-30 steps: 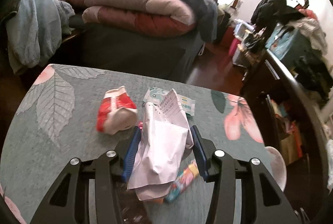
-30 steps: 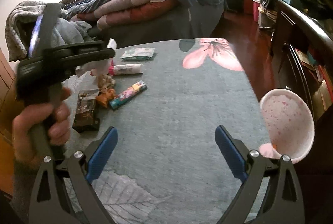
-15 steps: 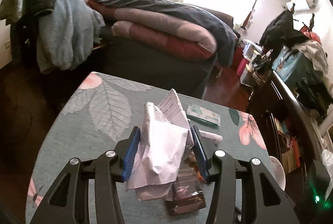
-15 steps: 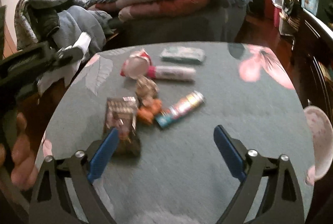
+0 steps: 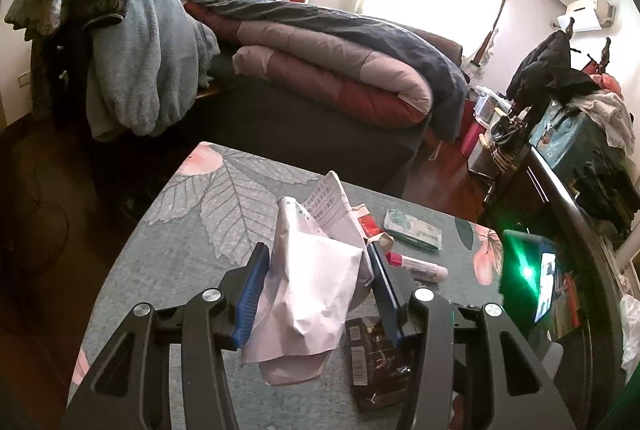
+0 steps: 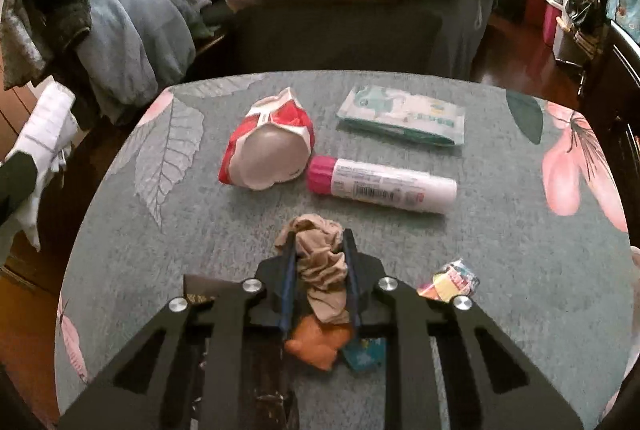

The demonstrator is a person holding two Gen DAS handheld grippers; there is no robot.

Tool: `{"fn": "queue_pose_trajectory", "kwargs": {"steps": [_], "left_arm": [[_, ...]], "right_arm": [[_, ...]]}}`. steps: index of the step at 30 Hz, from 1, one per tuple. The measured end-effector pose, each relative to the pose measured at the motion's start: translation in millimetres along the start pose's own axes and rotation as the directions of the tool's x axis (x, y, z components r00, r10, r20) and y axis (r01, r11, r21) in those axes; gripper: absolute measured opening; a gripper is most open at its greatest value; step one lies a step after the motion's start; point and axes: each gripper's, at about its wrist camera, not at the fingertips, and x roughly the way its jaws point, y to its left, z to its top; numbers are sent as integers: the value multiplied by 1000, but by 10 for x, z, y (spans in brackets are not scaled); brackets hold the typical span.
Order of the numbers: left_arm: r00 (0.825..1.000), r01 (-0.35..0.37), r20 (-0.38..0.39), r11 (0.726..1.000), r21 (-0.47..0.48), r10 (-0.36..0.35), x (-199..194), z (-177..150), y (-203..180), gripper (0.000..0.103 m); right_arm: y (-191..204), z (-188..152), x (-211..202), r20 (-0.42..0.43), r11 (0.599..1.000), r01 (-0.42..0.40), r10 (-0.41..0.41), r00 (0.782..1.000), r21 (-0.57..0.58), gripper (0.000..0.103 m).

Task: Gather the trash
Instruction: 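Grasp the brown crumpled wrapper with right tool while left tool holds tissue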

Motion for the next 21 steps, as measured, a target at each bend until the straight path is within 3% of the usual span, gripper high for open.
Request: {"fn": "queue_pose_trajectory", "kwargs": {"steps": [9, 21], "left_arm": [[1000, 14, 11, 1000, 5, -14, -129, -43, -78, 50], [996, 83, 38, 993, 79, -86, -457, -142, -590, 50]], "right_arm": [[-195, -90, -402, 66, 998, -26, 22, 998, 59, 22], [-529, -470, -1073, 129, 990, -41, 24, 991, 133, 23]]}}
